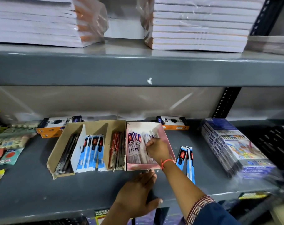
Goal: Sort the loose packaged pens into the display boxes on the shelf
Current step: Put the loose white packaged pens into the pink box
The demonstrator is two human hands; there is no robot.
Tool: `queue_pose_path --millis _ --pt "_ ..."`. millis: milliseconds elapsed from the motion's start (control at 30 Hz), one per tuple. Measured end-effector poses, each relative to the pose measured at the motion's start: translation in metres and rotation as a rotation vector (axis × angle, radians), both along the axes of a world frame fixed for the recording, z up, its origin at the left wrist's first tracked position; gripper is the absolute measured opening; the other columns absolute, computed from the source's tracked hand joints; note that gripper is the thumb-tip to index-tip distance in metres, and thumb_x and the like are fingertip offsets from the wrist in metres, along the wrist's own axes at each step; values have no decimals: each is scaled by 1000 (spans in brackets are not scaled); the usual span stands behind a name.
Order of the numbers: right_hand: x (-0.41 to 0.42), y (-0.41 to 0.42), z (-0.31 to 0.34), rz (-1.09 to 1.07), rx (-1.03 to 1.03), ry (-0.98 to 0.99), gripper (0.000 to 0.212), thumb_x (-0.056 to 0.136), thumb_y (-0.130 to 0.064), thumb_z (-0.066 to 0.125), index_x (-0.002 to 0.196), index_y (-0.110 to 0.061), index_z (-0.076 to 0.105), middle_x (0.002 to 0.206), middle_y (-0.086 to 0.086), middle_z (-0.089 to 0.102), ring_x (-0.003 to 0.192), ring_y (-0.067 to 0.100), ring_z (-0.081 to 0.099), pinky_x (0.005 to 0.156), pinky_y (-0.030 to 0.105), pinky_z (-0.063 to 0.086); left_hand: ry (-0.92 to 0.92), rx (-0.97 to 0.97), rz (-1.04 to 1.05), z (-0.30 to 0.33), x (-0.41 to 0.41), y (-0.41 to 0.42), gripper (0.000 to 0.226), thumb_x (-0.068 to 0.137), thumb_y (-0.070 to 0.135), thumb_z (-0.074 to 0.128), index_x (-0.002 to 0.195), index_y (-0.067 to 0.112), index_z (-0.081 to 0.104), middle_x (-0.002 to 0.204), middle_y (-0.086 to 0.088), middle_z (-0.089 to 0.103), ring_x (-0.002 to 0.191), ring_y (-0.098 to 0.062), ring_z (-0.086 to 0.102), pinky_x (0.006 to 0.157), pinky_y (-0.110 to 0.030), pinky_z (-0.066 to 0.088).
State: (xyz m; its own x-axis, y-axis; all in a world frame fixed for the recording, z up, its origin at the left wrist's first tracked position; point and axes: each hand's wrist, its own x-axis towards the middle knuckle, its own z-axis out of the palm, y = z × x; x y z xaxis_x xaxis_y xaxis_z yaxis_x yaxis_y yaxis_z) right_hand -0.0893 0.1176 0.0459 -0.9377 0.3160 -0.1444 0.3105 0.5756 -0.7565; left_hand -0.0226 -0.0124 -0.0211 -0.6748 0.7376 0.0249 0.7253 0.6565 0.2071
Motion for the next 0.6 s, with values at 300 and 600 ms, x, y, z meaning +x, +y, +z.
queue_pose_path --millis 300,600 --pt "56 59 -2 -557 -21 206 20 89 -8 42 96 -1 60 103 24 67 93 38 61 67 30 38 124 -9 15 25 10 3 97 79 74 -3 141 14 41 147 5 27 133 -13 34 107 -24 12" --pt "69 74 -22 -373 143 -132 39 83 -21 61 116 -2 53 120 23 61 112 38 58 91 39 49 -16 -90 15 24 11 2 110 55 76 -13 150 21 -2 148 14 -15 141 -12 -5 98 -18 -14"
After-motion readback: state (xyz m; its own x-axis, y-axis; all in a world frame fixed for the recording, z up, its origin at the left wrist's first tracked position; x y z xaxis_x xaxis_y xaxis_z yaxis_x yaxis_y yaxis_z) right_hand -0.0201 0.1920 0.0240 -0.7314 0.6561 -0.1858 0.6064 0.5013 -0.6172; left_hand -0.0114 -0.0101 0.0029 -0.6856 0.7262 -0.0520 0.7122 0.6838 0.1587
